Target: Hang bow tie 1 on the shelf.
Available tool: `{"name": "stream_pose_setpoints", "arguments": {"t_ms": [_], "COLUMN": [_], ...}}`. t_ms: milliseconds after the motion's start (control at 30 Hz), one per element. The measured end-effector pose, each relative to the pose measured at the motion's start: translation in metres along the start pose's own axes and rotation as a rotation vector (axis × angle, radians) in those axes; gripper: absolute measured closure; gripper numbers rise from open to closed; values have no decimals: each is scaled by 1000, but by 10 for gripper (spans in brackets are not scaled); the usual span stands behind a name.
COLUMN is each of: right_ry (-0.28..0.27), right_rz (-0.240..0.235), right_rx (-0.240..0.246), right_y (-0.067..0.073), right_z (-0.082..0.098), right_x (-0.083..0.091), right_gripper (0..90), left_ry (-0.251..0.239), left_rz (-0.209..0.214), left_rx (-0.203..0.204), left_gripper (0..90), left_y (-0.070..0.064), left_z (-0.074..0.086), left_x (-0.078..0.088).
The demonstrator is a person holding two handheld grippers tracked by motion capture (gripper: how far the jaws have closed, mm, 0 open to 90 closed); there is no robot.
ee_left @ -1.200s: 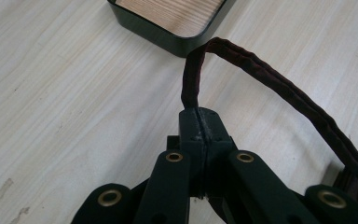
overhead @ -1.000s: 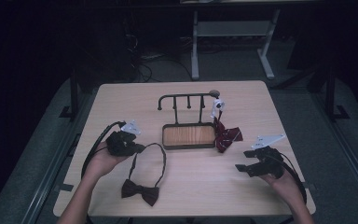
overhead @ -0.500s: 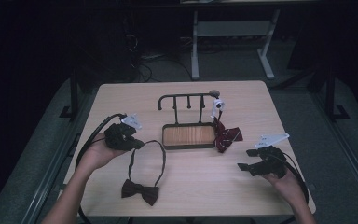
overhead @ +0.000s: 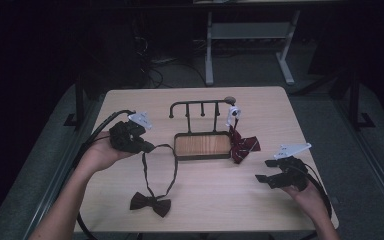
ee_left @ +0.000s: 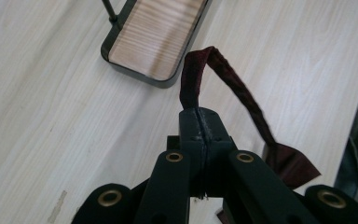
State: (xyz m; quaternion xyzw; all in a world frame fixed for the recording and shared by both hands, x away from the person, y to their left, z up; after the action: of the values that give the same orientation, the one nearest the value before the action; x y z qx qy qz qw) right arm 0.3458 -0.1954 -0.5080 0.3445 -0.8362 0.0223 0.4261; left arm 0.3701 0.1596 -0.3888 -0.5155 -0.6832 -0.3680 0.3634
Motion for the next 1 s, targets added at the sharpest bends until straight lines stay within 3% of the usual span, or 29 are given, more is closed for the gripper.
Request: {"name": "stream_pose_setpoints", "arguments": {"t_ms": [533, 1000], "right_ry": [1, -5], "right_rz": [5, 6], "right_rx": [-1, -9], "right_y": [-2, -3], "right_z": [1, 1], "right_x": [0, 3], "right_gripper": [306, 305], "left_ry": [-14, 7], "left_rz": [24, 5], "left_rx": [-10, -10], "left_gripper": [898, 898], "left_y": [8, 22], "left_z": [-13, -30], "left_x": [17, 25]}}
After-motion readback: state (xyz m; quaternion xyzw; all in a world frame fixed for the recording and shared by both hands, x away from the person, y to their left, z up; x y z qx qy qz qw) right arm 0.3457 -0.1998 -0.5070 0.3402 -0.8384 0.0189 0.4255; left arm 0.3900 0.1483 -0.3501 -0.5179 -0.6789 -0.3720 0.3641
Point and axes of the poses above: each handheld gripper's, and its own axes: x roughly backward along the jaws, z roughly out of its underside, y roughly to its left, the point moved 10 cm from there along -x, roughly forward along the jaws, and after that the axes turned 14 degrees about -x, right-handed, at the moved point
